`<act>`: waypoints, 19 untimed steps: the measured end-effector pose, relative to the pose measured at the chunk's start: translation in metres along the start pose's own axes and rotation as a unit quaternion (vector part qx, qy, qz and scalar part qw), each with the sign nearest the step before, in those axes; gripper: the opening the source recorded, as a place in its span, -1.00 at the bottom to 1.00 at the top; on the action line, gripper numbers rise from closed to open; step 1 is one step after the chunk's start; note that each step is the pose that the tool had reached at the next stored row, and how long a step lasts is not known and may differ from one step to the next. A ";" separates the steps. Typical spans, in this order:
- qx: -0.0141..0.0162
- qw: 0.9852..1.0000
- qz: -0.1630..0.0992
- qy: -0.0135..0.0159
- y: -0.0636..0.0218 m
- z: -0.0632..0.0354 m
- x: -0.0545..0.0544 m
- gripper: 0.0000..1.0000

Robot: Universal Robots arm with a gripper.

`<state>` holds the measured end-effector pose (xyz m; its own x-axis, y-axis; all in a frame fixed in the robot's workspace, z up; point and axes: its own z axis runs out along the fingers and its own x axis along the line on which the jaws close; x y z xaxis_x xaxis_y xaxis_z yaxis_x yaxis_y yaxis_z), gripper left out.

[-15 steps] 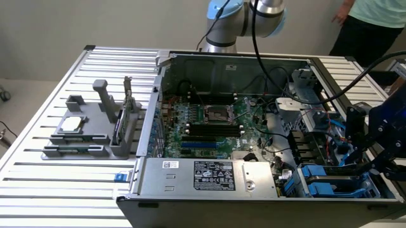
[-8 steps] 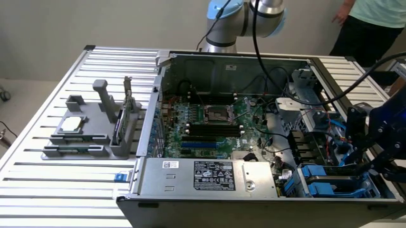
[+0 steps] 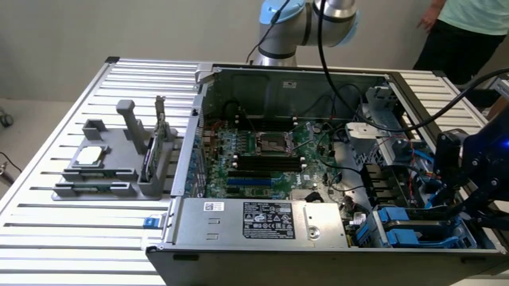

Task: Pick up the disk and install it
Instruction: 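Insert the first disk wire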

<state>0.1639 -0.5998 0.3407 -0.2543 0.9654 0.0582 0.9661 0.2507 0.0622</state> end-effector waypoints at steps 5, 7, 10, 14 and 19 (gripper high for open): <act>-0.001 1.000 0.014 0.000 -0.0023 0.0002 0.001 -0.58; -0.001 1.000 0.019 -0.001 -0.0026 0.0002 0.001 -0.58; -0.002 1.000 0.029 -0.001 -0.0028 0.0003 0.001 -0.58; -0.001 0.999 0.040 -0.002 -0.0030 0.0003 0.001 -0.67; 0.005 0.999 0.050 0.000 -0.0036 -0.0012 0.001 -0.67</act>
<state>0.1601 -0.5998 0.3417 -0.1557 0.9858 0.0632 0.9871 0.1529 0.0468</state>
